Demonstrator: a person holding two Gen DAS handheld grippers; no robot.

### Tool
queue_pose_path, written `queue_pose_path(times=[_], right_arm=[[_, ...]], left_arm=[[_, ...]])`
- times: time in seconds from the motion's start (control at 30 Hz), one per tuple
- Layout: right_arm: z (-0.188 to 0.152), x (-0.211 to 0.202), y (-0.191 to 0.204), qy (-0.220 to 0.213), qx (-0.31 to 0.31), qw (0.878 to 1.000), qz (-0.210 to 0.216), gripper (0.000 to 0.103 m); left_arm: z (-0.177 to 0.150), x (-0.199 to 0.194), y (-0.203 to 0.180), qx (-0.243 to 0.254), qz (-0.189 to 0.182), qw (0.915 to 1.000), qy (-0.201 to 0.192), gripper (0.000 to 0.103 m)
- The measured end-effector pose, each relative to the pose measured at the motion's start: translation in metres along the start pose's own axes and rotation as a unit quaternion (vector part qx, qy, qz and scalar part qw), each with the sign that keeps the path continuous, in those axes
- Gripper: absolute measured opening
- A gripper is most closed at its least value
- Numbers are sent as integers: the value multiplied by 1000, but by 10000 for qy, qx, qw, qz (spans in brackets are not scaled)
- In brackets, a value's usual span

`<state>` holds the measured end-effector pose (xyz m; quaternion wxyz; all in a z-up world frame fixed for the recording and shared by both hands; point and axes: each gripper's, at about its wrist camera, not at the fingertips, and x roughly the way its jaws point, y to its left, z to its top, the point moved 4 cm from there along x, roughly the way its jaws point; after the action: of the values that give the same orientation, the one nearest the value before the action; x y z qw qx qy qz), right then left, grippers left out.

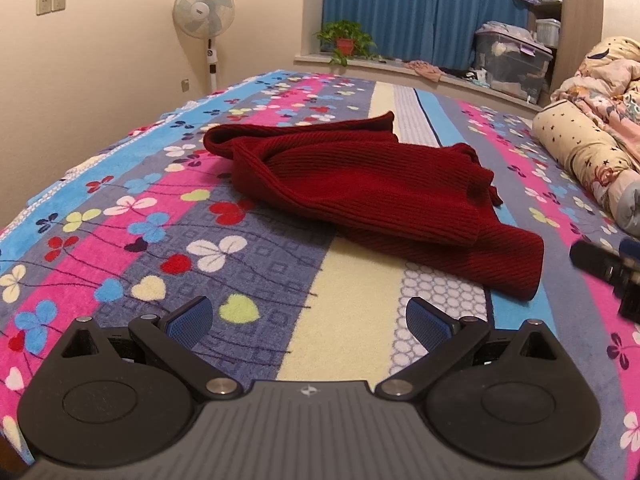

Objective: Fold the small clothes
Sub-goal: 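Grasp the red sweater hem with the left gripper while the right gripper grasps the hem too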

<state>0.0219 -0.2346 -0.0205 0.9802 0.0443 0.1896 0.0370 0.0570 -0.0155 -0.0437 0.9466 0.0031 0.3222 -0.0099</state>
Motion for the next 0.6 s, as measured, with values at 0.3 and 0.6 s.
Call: queue_pose_path(times=[0.3,0.6], right_arm=[[23,17,-14,58,178,9998,88,78],[34,35,-44,301,630,9974,167,45]], left_arm=[[23,34,-19,50,-20,9999,-119,73],[48,123,-34,-1898,-450,9802,353,84]])
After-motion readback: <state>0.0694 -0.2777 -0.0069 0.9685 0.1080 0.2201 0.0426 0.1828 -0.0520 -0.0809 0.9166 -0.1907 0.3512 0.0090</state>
